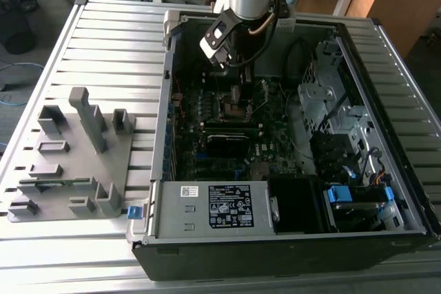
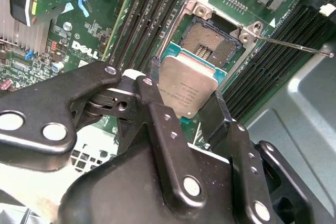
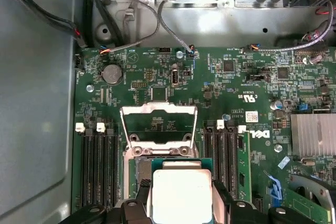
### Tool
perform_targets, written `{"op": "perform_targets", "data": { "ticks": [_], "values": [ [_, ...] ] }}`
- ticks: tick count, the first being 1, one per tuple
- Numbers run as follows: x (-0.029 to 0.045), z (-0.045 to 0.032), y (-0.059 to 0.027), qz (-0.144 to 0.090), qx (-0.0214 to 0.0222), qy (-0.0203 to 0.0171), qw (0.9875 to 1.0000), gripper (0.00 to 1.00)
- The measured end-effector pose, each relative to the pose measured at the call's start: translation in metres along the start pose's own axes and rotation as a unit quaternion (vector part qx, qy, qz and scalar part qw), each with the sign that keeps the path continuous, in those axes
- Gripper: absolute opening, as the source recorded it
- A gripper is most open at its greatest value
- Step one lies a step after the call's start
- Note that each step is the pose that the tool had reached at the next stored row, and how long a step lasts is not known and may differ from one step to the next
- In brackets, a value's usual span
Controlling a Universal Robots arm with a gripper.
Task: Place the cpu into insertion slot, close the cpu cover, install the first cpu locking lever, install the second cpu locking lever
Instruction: 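Place the cpu into insertion slot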
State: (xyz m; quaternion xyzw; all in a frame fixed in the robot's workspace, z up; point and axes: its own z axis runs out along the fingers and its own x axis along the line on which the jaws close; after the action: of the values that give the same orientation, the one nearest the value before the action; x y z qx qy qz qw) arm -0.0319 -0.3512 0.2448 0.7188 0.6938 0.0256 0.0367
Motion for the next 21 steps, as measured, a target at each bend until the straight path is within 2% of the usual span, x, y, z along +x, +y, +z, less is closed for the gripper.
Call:
{"op": "perform_targets", "data": {
  "ticks": [5,7,9,14,16,21],
  "values": [
    [0.0,0.0,-0.0002,0.0,0.0,0.0001,1.0,0.54],
    [0.0,-0.0002,-0.0007,0.0,0.0001,0.0015,1.0,0.54],
    [0.0001,0.0,-0.0007,0.0,0.0001,0.0055,1.0,0.54],
    [0.0001,-0.0001,-0.0007,0.0,0.0002,0.0063,1.0,0.54],
    [0.0,-0.0001,-0.0008,0.001,0.0003,0.0122,0.9999,0.54],
    [0.0001,-0.0002,-0.002,0.005,0.0008,0.0224,0.9997,0.54]
  ]
}}
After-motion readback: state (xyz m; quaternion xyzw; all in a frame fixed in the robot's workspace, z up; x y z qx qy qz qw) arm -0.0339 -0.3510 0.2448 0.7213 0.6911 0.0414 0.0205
